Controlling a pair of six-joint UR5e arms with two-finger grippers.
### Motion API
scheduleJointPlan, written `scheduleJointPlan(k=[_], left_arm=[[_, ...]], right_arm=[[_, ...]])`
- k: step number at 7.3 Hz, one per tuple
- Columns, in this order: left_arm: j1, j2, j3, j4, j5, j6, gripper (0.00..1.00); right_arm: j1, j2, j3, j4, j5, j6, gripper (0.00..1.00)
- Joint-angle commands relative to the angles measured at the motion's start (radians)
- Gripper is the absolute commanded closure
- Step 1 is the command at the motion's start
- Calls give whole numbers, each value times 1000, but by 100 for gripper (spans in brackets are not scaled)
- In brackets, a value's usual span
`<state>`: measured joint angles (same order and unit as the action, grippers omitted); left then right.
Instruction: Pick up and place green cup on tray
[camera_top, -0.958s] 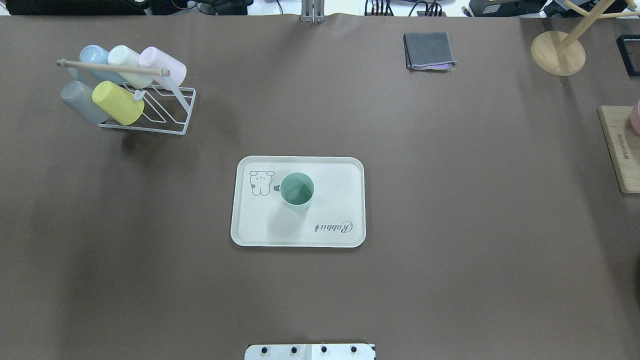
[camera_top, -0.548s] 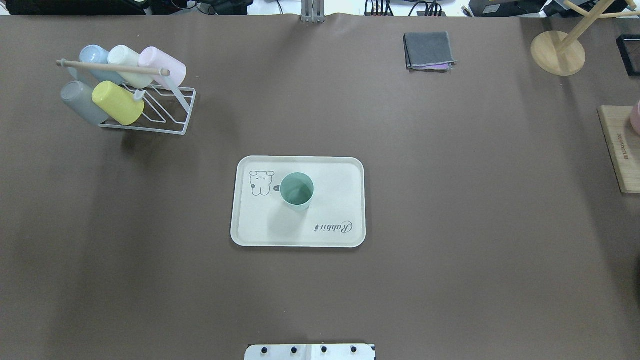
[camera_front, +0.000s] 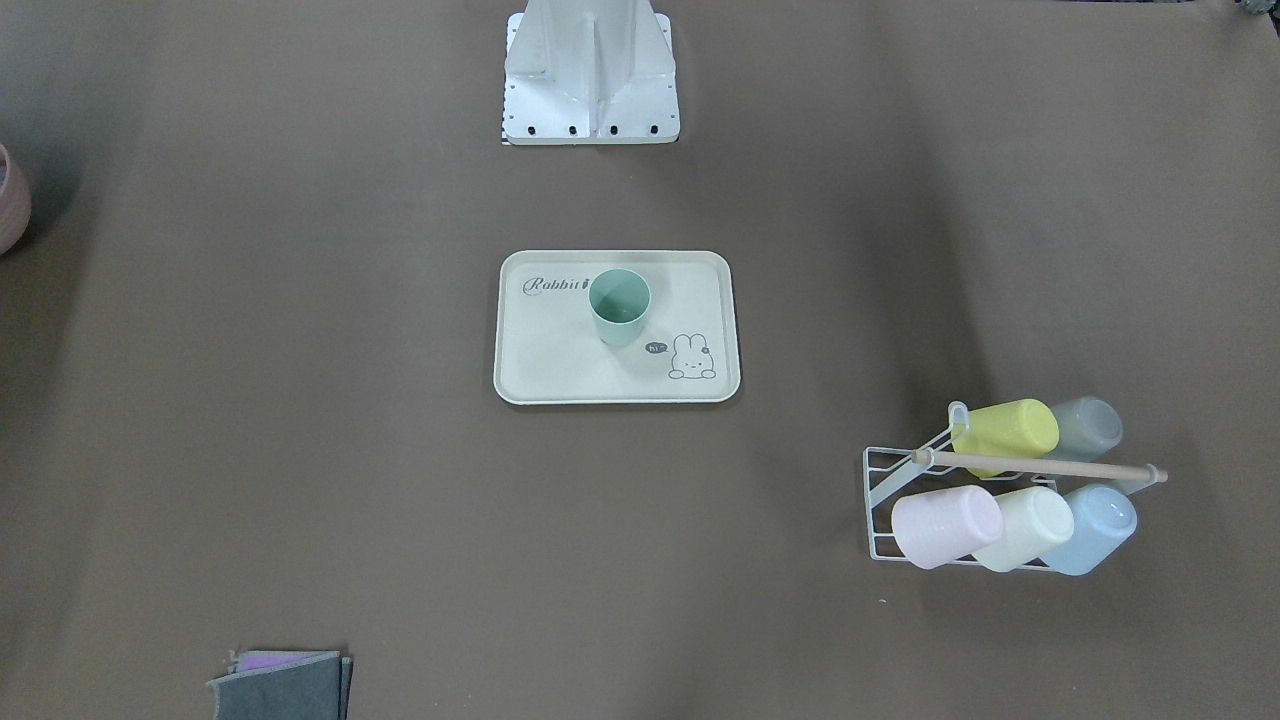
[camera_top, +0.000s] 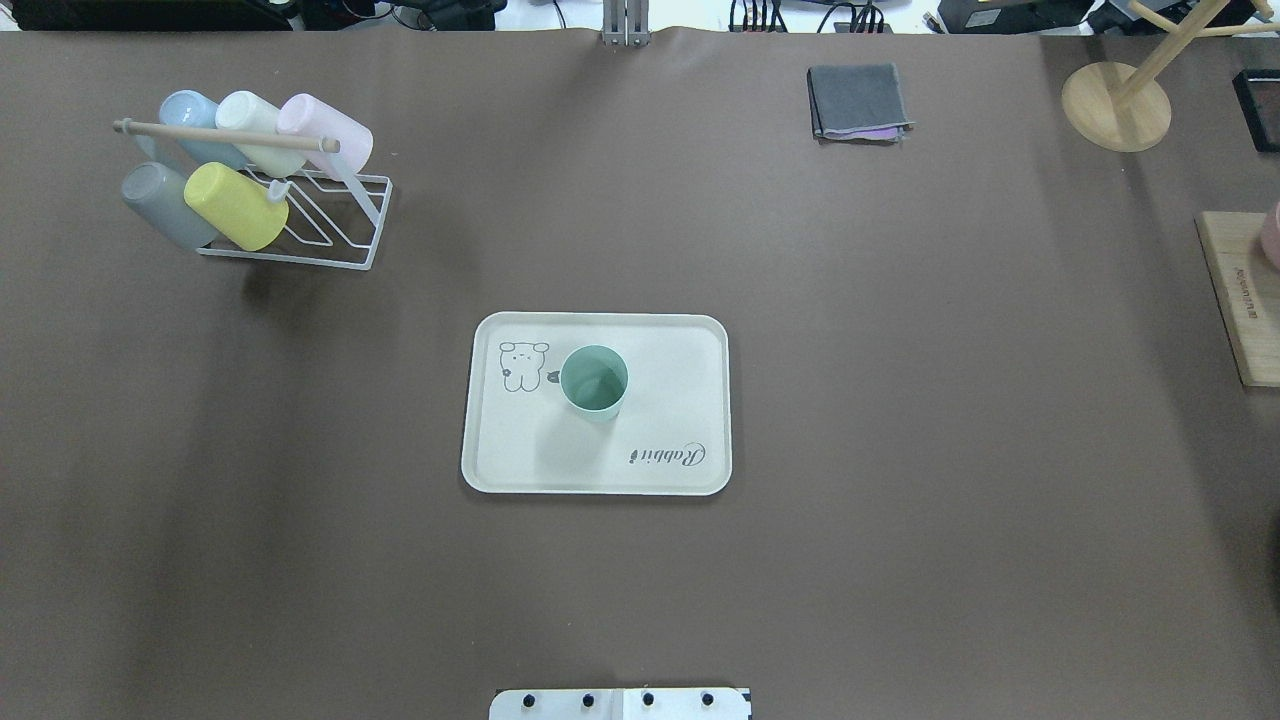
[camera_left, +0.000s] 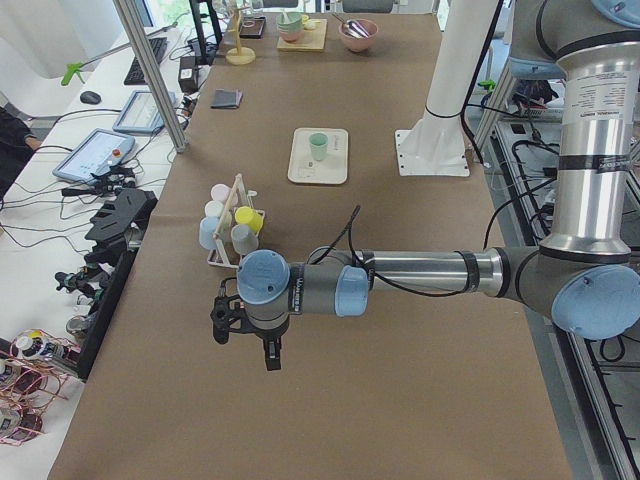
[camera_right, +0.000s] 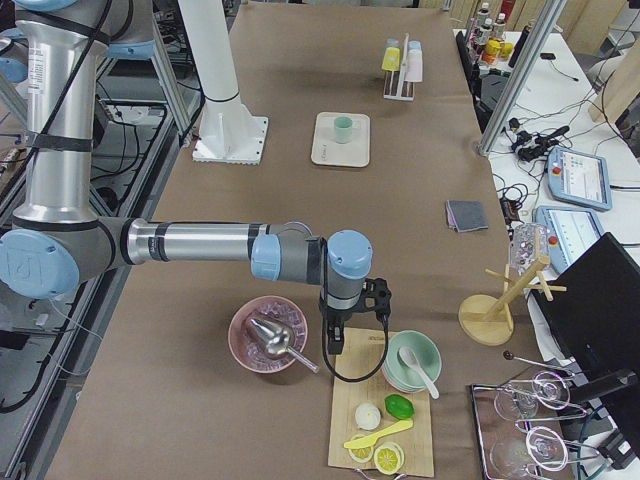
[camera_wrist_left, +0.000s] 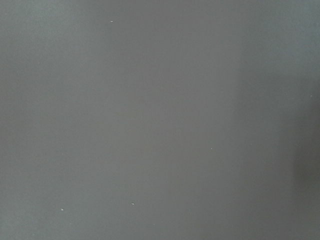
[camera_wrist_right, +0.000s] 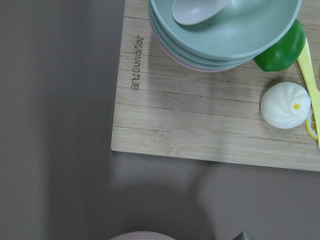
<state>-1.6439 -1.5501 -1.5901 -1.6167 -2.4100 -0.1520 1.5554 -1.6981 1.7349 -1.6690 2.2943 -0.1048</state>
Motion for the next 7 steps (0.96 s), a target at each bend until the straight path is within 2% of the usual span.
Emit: scheduleJointPlan(k=[1, 7], left_arm=[[2, -4, 1, -3, 5, -6, 1], [4, -11, 5, 3, 2, -6, 1]], right_arm=[[0, 0, 0, 0, 1, 1, 0], [0, -2, 0, 0, 1, 1, 0]])
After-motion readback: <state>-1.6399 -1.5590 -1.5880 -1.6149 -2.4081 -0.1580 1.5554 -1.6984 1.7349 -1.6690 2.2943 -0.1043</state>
